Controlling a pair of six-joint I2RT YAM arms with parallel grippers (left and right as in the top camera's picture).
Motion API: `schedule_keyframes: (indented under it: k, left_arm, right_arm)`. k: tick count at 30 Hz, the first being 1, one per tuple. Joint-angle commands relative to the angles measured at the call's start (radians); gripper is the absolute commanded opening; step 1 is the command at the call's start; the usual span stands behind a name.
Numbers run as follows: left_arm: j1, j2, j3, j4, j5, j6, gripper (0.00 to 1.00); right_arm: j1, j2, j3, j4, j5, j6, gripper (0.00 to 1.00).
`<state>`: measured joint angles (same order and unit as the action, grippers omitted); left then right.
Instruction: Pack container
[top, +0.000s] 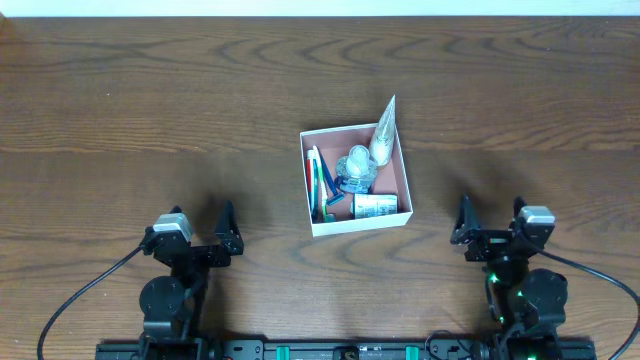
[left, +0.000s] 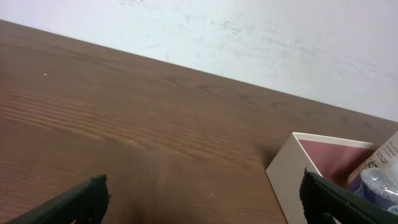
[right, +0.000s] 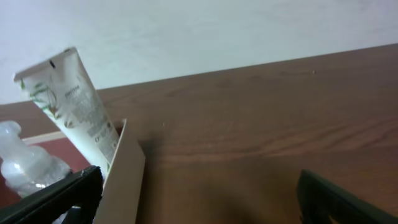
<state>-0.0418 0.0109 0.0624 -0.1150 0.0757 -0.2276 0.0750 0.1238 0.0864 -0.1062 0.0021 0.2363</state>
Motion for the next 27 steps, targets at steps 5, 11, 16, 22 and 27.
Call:
schedule_keyframes:
  k: [5,11,16,22,27]
  left_arm:
    - [0.004,-0.006,-0.031,-0.01,0.01,0.017,0.98]
    - [0.004,-0.006,-0.031,-0.01,0.01,0.017,0.98]
    - [0.004,-0.006,-0.031,-0.01,0.01,0.017,0.98]
    - [0.004,-0.006,-0.031,-0.01,0.01,0.017,0.98]
    - [0.004,-0.006,-0.031,-0.01,0.01,0.017,0.98]
  right_arm:
    - [-0.026,-0.076,-0.059,0.001,-0.037,-0.001,0.99]
    - [-0.055,-0.115,-0.065,0.002,-0.037,0.006,0.99]
    - [-0.064,-0.115,-0.065,0.0,-0.036,-0.021,0.99]
    - [-0.064,-0.117,-0.065,-0.001,-0.031,-0.148,0.99]
    - [-0.065,-0.117,-0.065,-0.001,-0.026,-0.265,0.99]
